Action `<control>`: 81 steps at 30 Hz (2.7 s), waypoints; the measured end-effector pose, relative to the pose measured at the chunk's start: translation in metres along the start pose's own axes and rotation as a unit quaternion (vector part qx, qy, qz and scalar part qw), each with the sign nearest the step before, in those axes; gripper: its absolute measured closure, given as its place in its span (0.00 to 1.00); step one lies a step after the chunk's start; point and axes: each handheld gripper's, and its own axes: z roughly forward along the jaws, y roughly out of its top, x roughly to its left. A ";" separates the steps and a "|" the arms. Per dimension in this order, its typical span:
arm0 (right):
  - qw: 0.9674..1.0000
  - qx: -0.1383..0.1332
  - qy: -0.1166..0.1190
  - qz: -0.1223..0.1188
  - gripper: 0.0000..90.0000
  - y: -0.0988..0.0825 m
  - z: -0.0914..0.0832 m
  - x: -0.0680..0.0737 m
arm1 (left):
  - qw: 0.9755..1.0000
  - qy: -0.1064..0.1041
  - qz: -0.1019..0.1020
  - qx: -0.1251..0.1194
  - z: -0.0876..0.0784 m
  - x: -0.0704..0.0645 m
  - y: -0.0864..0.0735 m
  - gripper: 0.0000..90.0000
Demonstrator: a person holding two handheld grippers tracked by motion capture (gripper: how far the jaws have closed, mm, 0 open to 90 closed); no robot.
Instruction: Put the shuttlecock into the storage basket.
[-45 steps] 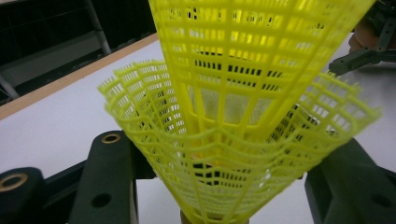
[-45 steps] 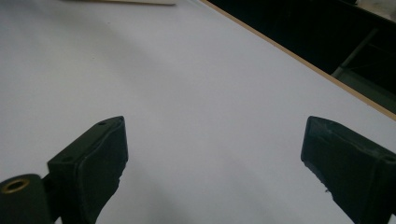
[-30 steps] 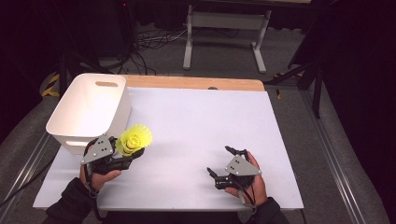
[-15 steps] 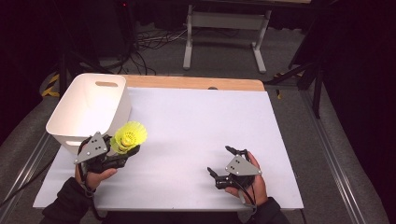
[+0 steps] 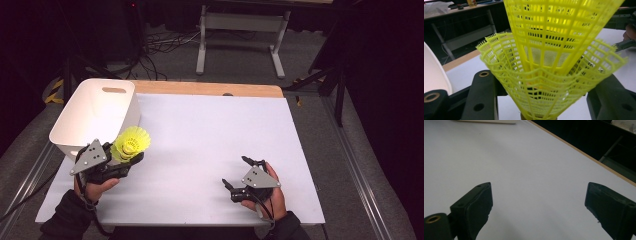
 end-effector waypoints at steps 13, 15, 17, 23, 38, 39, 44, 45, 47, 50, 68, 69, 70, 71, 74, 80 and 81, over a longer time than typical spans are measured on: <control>1.000 0.002 0.001 0.000 0.10 0.000 0.000 0.000 | 1.000 0.011 -0.003 -0.007 -0.007 0.005 0.003 0.52; 1.000 0.002 0.002 0.000 0.10 0.000 0.000 0.000 | 1.000 0.013 -0.007 -0.007 -0.009 0.006 0.003 0.52; 1.000 0.003 0.001 0.000 0.09 0.000 0.000 0.001 | 1.000 0.018 -0.006 -0.009 -0.011 0.008 0.003 0.52; 1.000 0.000 0.000 0.001 0.10 0.000 0.000 0.000 | 1.000 0.028 -0.010 -0.009 -0.016 0.012 0.003 0.52; 1.000 0.001 0.001 0.002 0.10 0.000 0.000 0.000 | 0.999 0.044 -0.017 -0.016 -0.024 0.018 0.004 0.52; 1.000 0.001 0.001 0.002 0.10 0.000 0.000 0.000 | 0.999 0.044 -0.017 -0.016 -0.024 0.018 0.004 0.52; 1.000 0.001 0.001 0.003 0.10 0.000 0.000 0.000 | 0.998 0.047 -0.021 -0.020 -0.027 0.020 0.005 0.52; 1.000 0.001 0.001 0.003 0.10 0.000 0.000 0.000 | 0.998 0.048 -0.020 -0.020 -0.028 0.020 0.005 0.52; 1.000 0.001 0.000 0.003 0.10 0.000 0.000 0.000 | 0.998 0.050 -0.020 -0.023 -0.029 0.021 0.005 0.53; 1.000 0.001 0.000 0.003 0.10 0.000 0.000 0.000 | 0.998 0.052 -0.023 -0.024 -0.030 0.022 0.006 0.53; 1.000 0.002 -0.002 0.012 0.10 -0.001 0.000 -0.003 | 0.997 0.061 -0.027 -0.037 -0.034 0.026 0.018 0.53; 1.000 0.002 -0.002 0.012 0.10 -0.001 0.000 -0.003 | 0.997 0.061 -0.026 -0.034 -0.034 0.026 0.018 0.53; 1.000 0.001 -0.002 0.013 0.10 -0.001 0.000 -0.003 | 0.997 0.061 -0.029 -0.034 -0.034 0.027 0.018 0.53; 1.000 0.001 -0.002 0.014 0.10 -0.001 0.000 -0.003 | 0.997 0.063 -0.032 -0.034 -0.034 0.028 0.018 0.53; 1.000 0.002 -0.003 0.015 0.10 -0.002 0.000 -0.004 | 0.997 0.064 -0.033 -0.033 -0.035 0.031 0.018 0.53; 1.000 0.001 -0.003 0.016 0.10 -0.002 0.000 -0.004 | 0.997 0.070 -0.034 -0.029 -0.038 0.036 0.024 0.53; 1.000 0.001 -0.003 0.016 0.10 -0.002 0.000 -0.004 | 0.996 0.070 -0.036 -0.032 -0.038 0.037 0.025 0.53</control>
